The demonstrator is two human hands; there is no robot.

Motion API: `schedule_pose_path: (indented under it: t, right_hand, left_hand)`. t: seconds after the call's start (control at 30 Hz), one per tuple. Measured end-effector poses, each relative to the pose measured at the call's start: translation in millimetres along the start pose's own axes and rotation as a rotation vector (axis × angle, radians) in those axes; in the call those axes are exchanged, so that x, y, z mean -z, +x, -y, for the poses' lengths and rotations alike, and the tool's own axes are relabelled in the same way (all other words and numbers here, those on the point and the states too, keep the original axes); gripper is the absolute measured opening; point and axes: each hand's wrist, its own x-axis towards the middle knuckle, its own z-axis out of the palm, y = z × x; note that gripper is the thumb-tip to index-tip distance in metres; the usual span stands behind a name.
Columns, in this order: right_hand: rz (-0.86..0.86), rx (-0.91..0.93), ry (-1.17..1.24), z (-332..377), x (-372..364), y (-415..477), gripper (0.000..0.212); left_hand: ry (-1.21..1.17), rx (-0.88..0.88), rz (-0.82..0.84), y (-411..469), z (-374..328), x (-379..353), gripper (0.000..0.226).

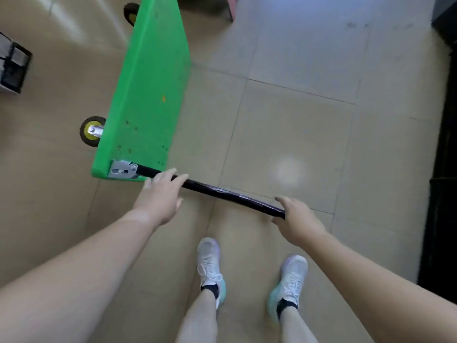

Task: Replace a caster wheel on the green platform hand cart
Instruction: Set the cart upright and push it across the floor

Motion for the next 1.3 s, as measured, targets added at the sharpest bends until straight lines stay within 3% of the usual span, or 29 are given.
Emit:
schedule_pose_path:
  t: [0.1, 0.27, 0.53, 0.87, 1.0, 1.07, 1.17, 1.3]
  right_hand:
    - [0.024, -0.014, -0.033, -16, -17, 28, 0.059]
    - [0.095, 0.057, -0.011, -48, -47, 34, 0.022]
    - [0.060, 0.198, 0.039, -80, -56, 34, 0.008]
    - [-0.024, 0.204, 0.002, -110, -16, 13, 0.011]
    - [-0.047, 0.184, -0.042, -129, 1, -8, 0.014]
    - [-0.048, 0.166, -0.053, -133, 4, -23, 0.015]
    - [-0.053, 0.144, -0.050, -127, 9, -47, 0.018]
    - [-0.076, 0.152, -0.040, -104, 15, -69, 0.020]
  left_hand:
    - [0.098, -0.054, -0.022, 33, 14, -22, 0.066]
    - [0.151, -0.168, -0.004, 54, 12, -57, 0.050]
    - [0.185, -0.117, -0.010, 60, -15, -69, 0.032]
    - [0.074, -0.100, -0.122, 47, -59, -70, 0.028]
    - [0.002, -0.107, -0.100, 39, -81, -68, 0.039]
    - [-0.068, -0.166, -0.079, 27, -100, -60, 0.046]
    - [-0.137, -0.456, -0.080, -1, -158, -43, 0.064]
    - [0.001, -0.599, -0.017, -30, -240, -46, 0.066]
